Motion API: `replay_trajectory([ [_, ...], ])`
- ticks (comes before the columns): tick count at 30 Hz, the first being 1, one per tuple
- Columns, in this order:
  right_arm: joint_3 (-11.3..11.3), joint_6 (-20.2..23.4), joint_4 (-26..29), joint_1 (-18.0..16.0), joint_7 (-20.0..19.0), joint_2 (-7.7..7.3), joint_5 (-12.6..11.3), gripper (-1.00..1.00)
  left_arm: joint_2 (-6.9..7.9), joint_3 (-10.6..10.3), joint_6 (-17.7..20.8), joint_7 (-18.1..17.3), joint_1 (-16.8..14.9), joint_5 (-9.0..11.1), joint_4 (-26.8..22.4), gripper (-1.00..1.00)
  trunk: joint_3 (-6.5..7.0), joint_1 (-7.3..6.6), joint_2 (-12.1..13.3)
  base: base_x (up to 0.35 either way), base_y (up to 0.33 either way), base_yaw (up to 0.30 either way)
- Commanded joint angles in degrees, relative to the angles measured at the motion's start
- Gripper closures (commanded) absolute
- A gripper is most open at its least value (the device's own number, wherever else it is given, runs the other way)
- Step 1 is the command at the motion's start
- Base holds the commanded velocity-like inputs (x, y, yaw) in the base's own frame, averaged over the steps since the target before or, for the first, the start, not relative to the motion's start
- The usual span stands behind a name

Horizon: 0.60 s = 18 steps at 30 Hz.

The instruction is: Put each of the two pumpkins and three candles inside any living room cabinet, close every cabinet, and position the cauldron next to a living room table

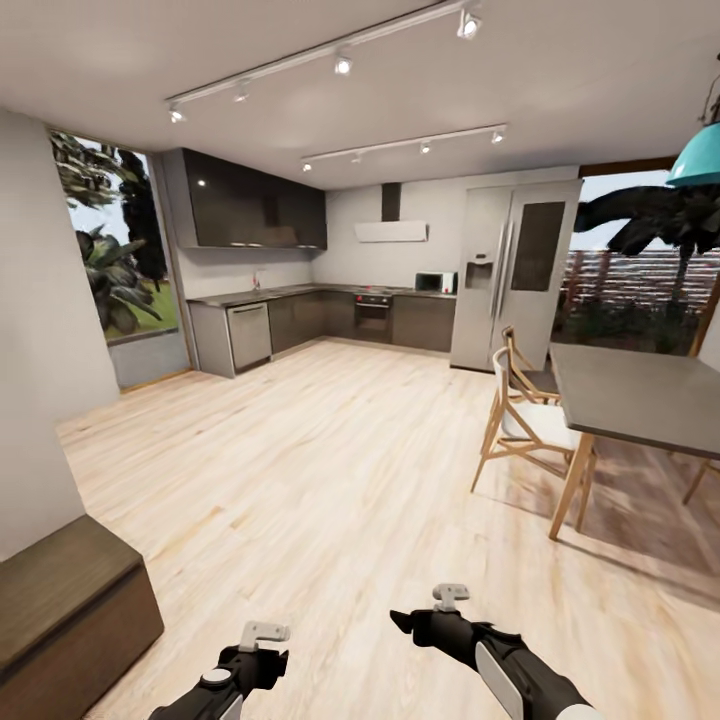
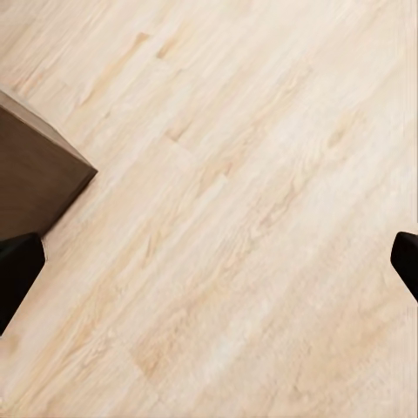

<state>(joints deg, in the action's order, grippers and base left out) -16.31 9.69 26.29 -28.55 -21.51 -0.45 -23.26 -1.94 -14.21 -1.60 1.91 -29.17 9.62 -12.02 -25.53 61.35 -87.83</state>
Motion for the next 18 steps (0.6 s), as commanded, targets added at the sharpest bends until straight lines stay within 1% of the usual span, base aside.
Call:
replay_trajectory([
  [1,-0.14,0.33,0.09,-0.01,-0.02,0.02,-0.39,-1.00,0.00,-0.48,-0.23,0.20,-0.06,0.57,0.07,-1.00,-0.03,0.00,-0.03,0.001,0.000,0.278],
  [9,-0.04,0.37,0.08,-0.01,0.00,0.09,-0.47,-1.00,0.00,-0.47,-0.33,0.23,-0.05,0.57,0.07,-1.00,0.11,0.00,-0.03,0.031,-0.032,0.283],
  [13,0.16,0.61,0.08,-0.01,-0.09,-0.19,-0.64,-1.00,0.00,-0.47,-0.33,0.21,-0.05,0.54,0.07,-1.00,0.09,0.00,-0.03,0.073,-0.074,0.287],
  [18,0.22,0.82,0.08,-0.01,0.15,0.18,-0.58,-1.00,0.00,-0.47,-0.33,0.22,-0.02,0.54,0.07,-1.00,-0.08,0.00,-0.03,0.079,-0.079,0.266],
])
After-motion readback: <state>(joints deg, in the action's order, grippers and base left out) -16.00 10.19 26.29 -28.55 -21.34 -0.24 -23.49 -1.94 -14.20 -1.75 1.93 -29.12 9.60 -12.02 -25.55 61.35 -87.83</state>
